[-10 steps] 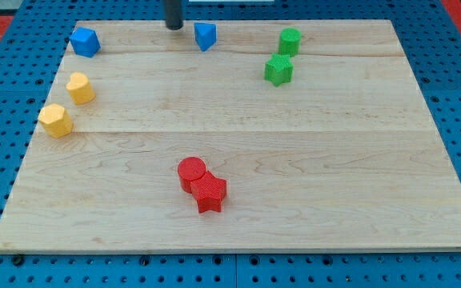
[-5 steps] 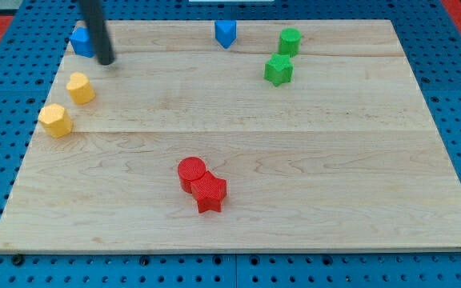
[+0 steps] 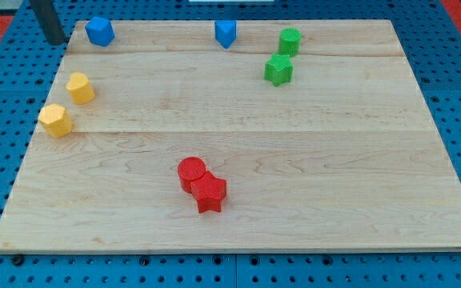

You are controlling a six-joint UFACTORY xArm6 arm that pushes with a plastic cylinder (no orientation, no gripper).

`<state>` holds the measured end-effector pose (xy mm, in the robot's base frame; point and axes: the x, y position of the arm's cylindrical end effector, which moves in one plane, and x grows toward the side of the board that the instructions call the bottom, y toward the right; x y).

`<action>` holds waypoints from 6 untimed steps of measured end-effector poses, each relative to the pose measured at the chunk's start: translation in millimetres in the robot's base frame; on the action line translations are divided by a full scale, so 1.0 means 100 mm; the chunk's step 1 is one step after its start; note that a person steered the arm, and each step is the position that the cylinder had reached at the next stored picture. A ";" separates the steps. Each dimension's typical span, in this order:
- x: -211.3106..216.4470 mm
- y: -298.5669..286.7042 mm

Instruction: Push the blue cube to the top center

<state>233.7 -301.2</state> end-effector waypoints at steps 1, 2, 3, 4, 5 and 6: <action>-0.14 0.87; -0.13 1.65; -0.06 1.55; -0.36 1.16; -0.43 1.42; -0.42 1.76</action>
